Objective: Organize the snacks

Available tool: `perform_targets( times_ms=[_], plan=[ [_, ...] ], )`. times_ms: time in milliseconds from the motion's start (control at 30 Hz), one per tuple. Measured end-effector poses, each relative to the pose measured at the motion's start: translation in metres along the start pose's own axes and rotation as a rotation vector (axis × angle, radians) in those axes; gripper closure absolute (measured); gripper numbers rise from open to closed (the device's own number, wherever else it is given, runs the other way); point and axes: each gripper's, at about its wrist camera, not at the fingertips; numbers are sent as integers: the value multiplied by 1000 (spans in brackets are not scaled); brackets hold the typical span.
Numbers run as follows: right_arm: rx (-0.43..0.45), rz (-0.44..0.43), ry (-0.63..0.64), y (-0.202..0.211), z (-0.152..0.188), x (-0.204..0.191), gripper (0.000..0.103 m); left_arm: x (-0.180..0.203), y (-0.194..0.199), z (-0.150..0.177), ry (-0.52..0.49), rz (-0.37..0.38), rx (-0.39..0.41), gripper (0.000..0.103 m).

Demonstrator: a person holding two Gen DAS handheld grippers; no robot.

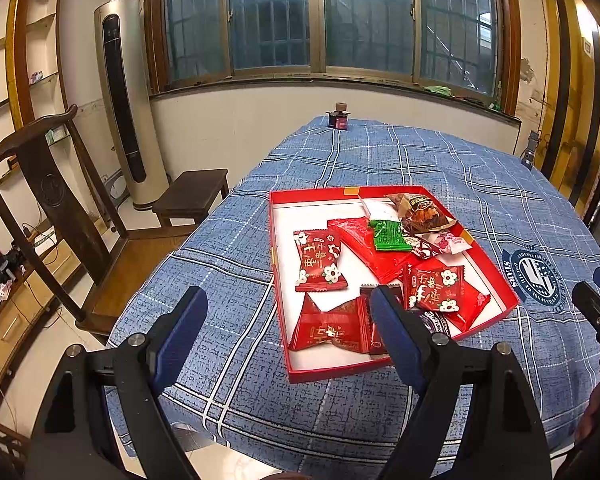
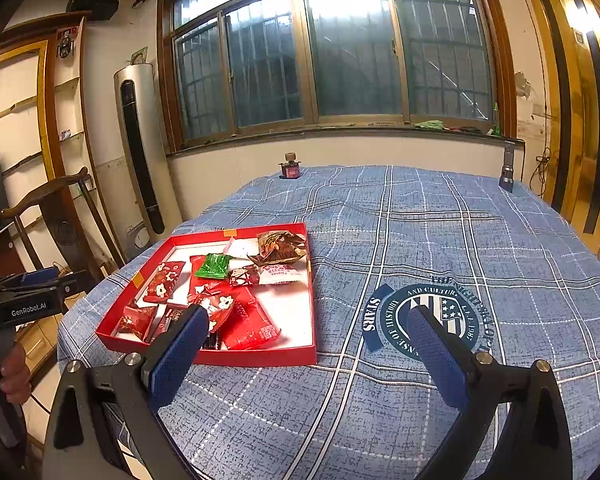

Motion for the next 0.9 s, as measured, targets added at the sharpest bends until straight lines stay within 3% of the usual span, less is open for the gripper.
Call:
perform_targets(
  times_ms=[900],
  plan=[
    [-18, -2, -2, -6, 2, -2, 2, -4, -7, 3, 9, 6, -16, 19]
  ],
)
Point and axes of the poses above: each gripper's, at about its wrist camera, not at the fingertips, and y roughly against the way its jaws point, x to its right, z to its underside, and after that the axes turned 11 degrees about -x, right-handed
